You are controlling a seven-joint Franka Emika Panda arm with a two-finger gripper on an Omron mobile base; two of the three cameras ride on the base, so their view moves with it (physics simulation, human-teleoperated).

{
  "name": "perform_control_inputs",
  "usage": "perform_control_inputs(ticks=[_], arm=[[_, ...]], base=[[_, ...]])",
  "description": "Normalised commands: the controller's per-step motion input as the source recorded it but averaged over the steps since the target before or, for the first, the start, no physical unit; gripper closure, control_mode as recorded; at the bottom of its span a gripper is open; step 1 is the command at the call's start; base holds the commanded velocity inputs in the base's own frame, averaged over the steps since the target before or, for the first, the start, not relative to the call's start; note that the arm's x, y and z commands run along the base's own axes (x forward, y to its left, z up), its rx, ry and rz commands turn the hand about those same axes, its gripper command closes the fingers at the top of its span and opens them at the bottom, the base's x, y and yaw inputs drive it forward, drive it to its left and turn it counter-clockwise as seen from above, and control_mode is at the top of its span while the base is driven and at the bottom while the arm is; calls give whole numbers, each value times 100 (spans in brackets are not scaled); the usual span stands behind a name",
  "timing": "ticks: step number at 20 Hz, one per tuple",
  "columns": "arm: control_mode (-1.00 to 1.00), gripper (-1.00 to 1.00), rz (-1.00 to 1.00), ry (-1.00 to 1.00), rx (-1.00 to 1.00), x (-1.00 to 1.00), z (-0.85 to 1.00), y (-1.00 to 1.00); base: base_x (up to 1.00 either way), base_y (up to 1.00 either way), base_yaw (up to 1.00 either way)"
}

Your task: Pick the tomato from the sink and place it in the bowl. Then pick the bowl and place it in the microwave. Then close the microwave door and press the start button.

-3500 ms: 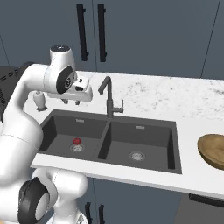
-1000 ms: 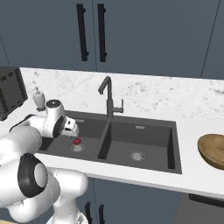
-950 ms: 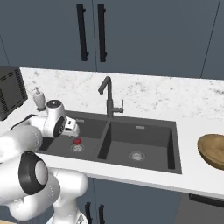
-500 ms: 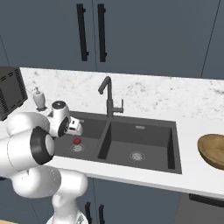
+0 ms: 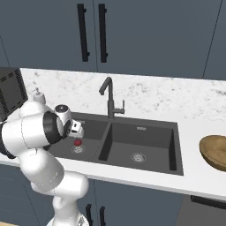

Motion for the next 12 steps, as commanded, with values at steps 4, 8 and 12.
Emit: perform_control_inputs(ticks=[4, 8, 12], arm=[[-100, -100, 0, 0, 0, 25, -20, 8], [-100, -100, 0, 0, 0, 29, -24, 0], [-100, -100, 0, 0, -1, 34, -33, 0]], base=[[0, 0, 0], [0, 0, 0], [0, 0, 0]])
